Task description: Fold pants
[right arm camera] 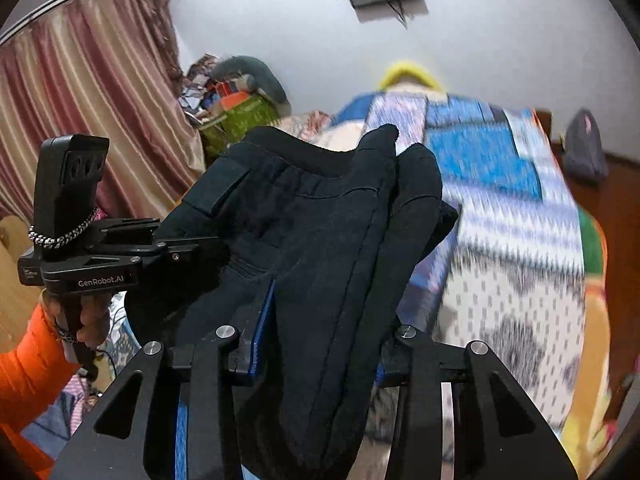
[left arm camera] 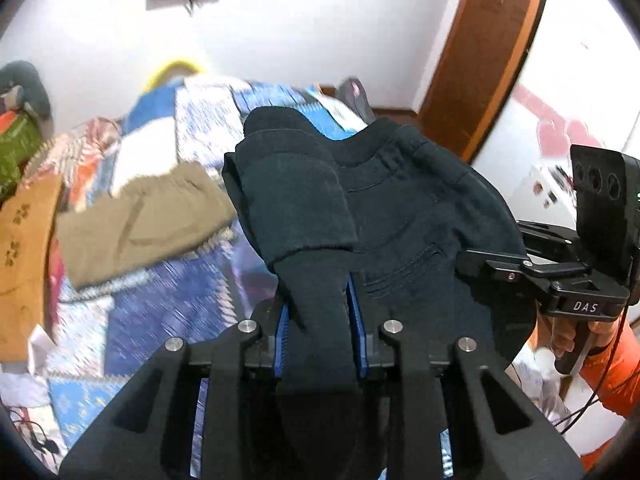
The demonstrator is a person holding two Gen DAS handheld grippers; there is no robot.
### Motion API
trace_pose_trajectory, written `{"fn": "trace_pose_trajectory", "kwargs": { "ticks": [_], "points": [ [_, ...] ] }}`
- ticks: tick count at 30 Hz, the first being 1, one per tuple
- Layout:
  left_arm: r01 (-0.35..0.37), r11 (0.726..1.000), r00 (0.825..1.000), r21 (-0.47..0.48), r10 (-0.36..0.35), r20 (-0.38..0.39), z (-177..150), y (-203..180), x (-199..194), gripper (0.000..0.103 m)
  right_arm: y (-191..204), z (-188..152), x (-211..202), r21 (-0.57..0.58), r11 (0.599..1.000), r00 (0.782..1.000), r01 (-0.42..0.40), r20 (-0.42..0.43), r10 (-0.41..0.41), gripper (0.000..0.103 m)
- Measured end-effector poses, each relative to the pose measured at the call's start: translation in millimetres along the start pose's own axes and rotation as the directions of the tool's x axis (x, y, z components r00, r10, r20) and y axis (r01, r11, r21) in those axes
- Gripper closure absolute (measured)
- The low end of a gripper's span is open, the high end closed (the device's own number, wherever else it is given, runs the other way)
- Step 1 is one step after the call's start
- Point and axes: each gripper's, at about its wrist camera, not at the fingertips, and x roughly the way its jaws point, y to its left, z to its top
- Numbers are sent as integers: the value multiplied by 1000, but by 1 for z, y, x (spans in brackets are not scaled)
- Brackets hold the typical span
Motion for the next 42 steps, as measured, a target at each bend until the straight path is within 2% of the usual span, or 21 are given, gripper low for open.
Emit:
{"fn": "trace_pose_trajectory", "kwargs": {
  "ticks": [4, 12, 17, 21, 25, 29, 31, 33, 34, 35, 38, 42],
  "points": [
    [-42, 999, 998, -21, 43, 56, 26, 29, -11, 77, 9, 32, 16, -55, 998, 999, -2, 40, 5, 68],
    [-84, 995, 989, -57, 90, 115, 67, 106, -11, 77, 15, 93, 72, -80, 995, 991, -54, 114, 63, 68],
    [-139, 989, 981, -58, 145, 131, 88, 154, 13, 77, 14, 118, 117, -119, 991, 992, -54, 109, 68, 68],
    [-148, 985, 982, -88, 157, 104, 97, 195, 46, 77, 5, 133, 164, -116, 992, 995, -57, 80, 66, 68],
    [-167, 979, 983, -117, 175, 58, 92, 233, 94, 77, -10, 135, 214, -84, 994, 997, -68, 30, 70, 68],
    [-174, 970, 985, -167, 169, -44, 80, 273, 147, 77, -29, 125, 274, -48, 997, 996, -61, -62, 58, 68],
    [-201, 959, 977, -201, 180, -117, 70, 295, 179, 77, -35, 117, 302, -46, 998, 992, -43, -124, 37, 68],
    [-225, 948, 968, -226, 190, -165, 57, 311, 201, 70, -38, 107, 329, -57, 998, 982, 0, -189, -11, 66],
    [-214, 947, 971, -241, 179, -158, 52, 318, 206, 66, -38, 100, 338, -82, 996, 978, 40, -203, -56, 63],
    [-189, 946, 978, -265, 158, -137, 48, 323, 206, 64, -39, 97, 341, -92, 994, 977, 50, -203, -68, 62],
    [-135, 932, 989, -336, 106, -105, 39, 335, 199, 61, -44, 95, 334, -49, 998, 978, 34, -205, -43, 59],
    [-177, 929, 983, -324, 152, -99, 36, 315, 176, 61, -39, 95, 311, -82, 993, 972, 80, -212, -96, 56]
  ]
}}
